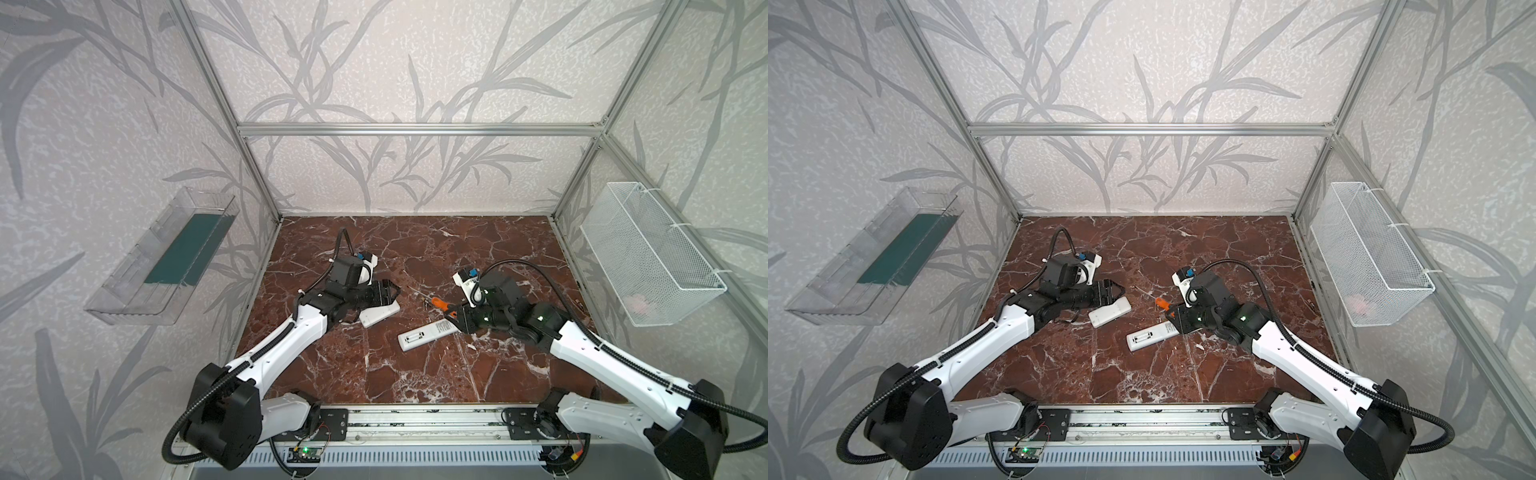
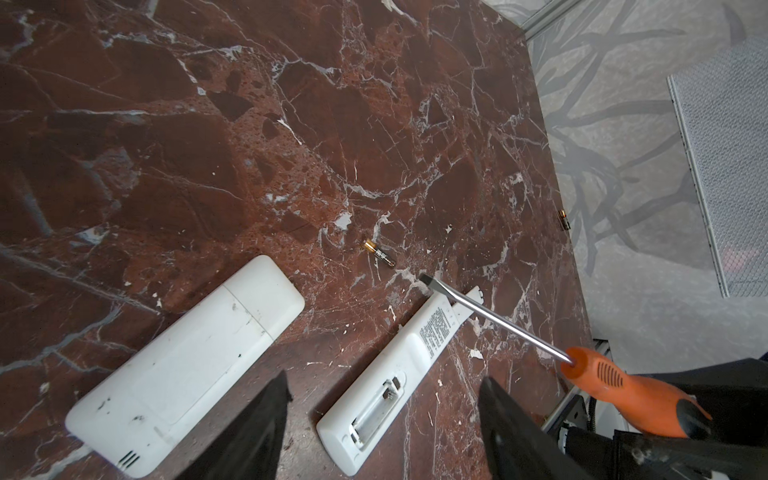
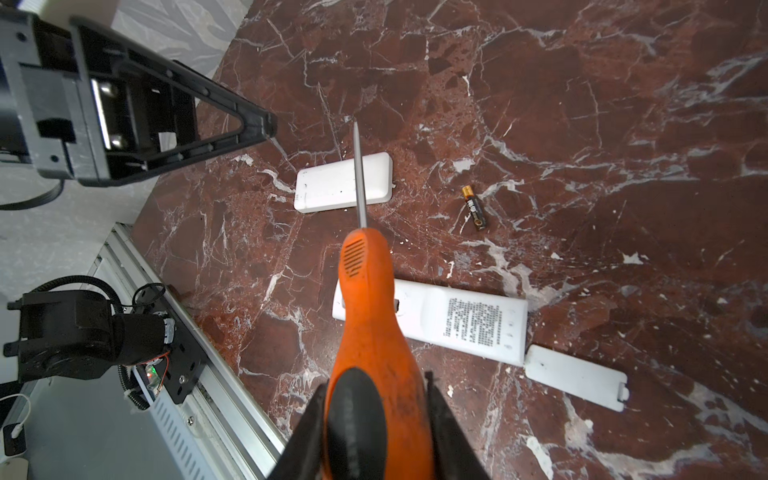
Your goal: Unload the batteries from the remote control
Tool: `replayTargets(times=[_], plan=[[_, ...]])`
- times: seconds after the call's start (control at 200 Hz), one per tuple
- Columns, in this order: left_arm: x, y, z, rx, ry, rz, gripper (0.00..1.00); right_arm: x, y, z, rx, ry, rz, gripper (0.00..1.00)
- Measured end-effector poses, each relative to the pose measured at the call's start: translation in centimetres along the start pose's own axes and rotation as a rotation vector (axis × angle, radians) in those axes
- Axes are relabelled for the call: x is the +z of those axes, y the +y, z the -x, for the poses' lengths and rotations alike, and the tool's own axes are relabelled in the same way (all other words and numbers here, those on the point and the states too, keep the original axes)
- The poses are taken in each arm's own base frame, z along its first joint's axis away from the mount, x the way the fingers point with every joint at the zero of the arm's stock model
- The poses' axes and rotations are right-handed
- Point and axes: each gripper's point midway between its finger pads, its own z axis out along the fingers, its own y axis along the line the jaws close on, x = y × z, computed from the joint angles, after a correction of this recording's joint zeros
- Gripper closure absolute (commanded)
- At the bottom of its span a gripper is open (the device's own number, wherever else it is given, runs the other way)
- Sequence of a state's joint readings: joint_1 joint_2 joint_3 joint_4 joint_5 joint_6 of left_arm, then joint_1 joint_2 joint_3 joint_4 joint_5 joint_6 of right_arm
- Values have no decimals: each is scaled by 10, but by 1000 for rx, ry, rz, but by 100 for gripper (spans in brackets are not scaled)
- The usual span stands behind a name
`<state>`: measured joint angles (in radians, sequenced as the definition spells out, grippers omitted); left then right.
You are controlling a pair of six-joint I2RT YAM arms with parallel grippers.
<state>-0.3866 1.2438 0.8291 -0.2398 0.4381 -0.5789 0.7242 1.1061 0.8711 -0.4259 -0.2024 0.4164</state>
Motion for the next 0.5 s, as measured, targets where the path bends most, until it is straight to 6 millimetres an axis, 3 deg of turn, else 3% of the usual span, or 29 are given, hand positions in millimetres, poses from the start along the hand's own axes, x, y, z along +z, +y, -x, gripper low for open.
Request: replayTargets(times=[0.23, 0.345, 0.5], plan=[[6, 59, 20, -154, -23, 108, 29, 12, -4, -9, 16, 54, -4, 100], [26, 90, 13, -225, 35, 141, 29, 15, -3, -15, 22, 87, 5, 100], [56, 112, 4, -293, 129, 121, 31, 14, -1, -15, 25, 100, 14, 100]])
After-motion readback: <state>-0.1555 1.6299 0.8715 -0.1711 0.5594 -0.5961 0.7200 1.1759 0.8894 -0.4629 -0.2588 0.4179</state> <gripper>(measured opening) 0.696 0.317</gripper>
